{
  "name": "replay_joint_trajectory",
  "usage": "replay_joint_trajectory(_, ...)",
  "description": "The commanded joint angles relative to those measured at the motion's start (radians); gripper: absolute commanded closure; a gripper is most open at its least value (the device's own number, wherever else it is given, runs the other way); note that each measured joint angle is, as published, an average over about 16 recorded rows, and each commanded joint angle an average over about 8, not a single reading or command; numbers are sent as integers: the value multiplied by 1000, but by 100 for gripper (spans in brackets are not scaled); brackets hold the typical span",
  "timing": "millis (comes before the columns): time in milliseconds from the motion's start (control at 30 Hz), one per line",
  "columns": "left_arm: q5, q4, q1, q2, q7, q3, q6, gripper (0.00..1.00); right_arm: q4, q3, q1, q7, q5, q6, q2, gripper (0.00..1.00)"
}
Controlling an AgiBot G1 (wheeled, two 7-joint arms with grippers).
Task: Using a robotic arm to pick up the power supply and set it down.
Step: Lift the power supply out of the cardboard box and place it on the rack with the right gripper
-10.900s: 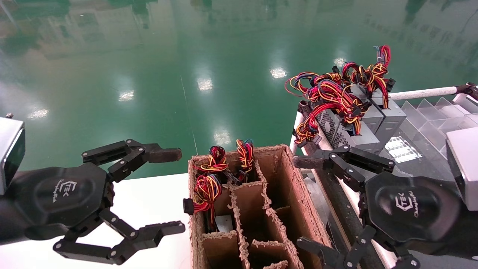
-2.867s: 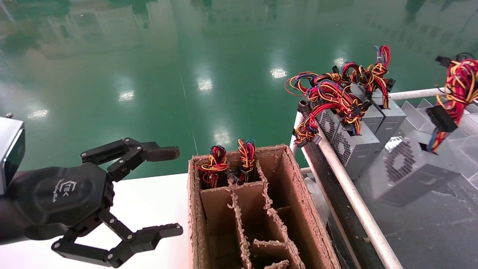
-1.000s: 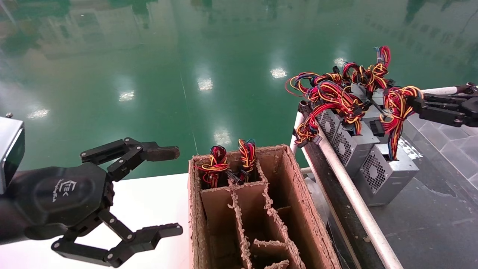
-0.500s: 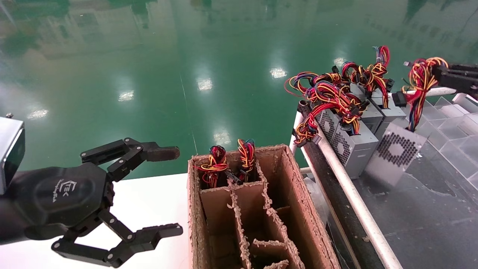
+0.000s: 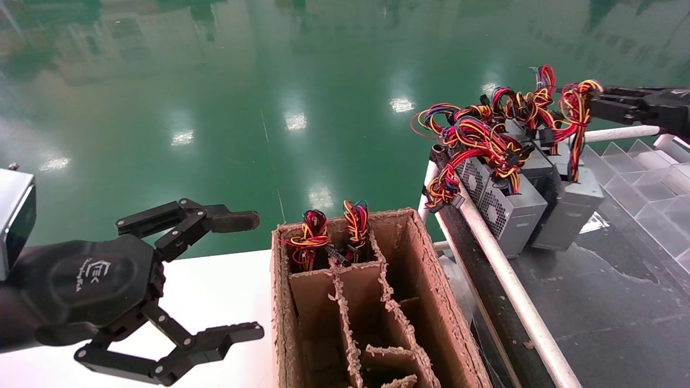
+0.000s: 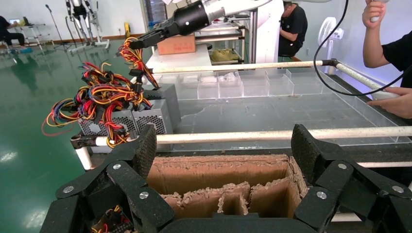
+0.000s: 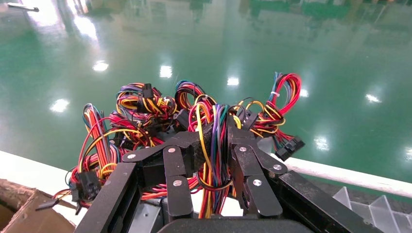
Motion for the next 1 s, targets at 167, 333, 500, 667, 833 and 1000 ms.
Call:
replay_joint_trajectory(167,0,0,0,0,0,0,0,0,1,2,-1,2,2,7,-24,100)
replay_joint_trajectory(333,0,0,0,0,0,0,0,0,8,-1,4,-1,-2,-12,-31,100)
replay_joint_trajectory(500,0,0,0,0,0,0,0,0,8,-6,12,-3,-9,-20,-30,100)
replay_joint_trajectory(667,0,0,0,0,0,0,0,0,7,-11,18,-4,-15,-40,-15,100)
replay_joint_trajectory(833,0,0,0,0,0,0,0,0,9,-17,22,-13,-24,-60,0,100)
replay_joint_trajectory(1000,0,0,0,0,0,0,0,0,6,-20,26,-19,-28,-61,7,100)
